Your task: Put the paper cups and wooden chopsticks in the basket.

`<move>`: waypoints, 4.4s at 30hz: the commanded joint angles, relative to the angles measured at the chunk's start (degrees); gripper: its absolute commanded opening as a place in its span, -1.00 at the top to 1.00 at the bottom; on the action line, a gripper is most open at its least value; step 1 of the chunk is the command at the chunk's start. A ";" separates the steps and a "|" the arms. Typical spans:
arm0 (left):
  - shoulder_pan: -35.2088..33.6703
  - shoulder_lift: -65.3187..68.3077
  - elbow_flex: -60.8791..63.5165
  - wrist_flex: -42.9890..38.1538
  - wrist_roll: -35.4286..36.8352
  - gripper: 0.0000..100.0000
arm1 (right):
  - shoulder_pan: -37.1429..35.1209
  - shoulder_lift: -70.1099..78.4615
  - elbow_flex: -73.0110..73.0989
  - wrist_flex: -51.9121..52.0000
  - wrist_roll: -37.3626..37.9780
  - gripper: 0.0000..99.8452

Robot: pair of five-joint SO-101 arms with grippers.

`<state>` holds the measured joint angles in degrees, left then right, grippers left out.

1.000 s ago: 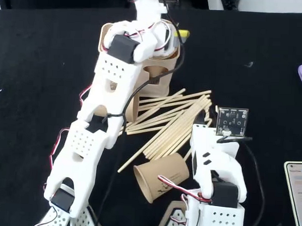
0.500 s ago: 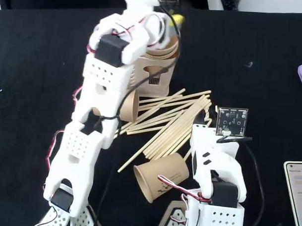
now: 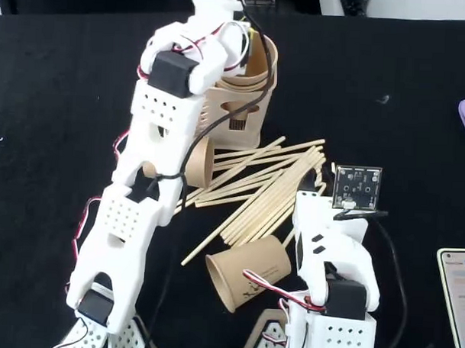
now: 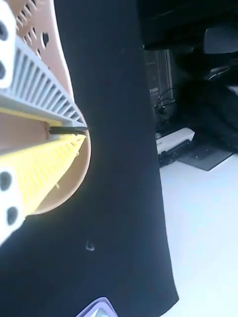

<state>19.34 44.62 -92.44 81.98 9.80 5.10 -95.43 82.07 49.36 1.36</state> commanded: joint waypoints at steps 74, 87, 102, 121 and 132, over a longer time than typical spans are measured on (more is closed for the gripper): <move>-38.46 -102.15 155.74 -43.87 7.74 0.62 | -45.89 32.04 -36.88 35.87 16.18 0.52; -46.02 -102.51 155.56 -43.87 8.09 0.62 | -57.76 35.38 -30.37 34.99 12.22 0.40; -45.93 -102.59 155.56 -43.87 8.09 0.62 | -53.36 61.58 -35.03 34.81 12.22 0.41; -45.93 -102.59 155.91 -43.96 8.09 0.62 | -13.45 61.58 -55.69 41.49 33.67 0.98; -45.93 -102.59 155.91 -43.96 8.09 0.62 | -17.76 61.58 -59.12 50.64 29.19 0.70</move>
<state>-26.02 -56.84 63.78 39.25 17.36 -3.69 -33.89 27.82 91.21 34.95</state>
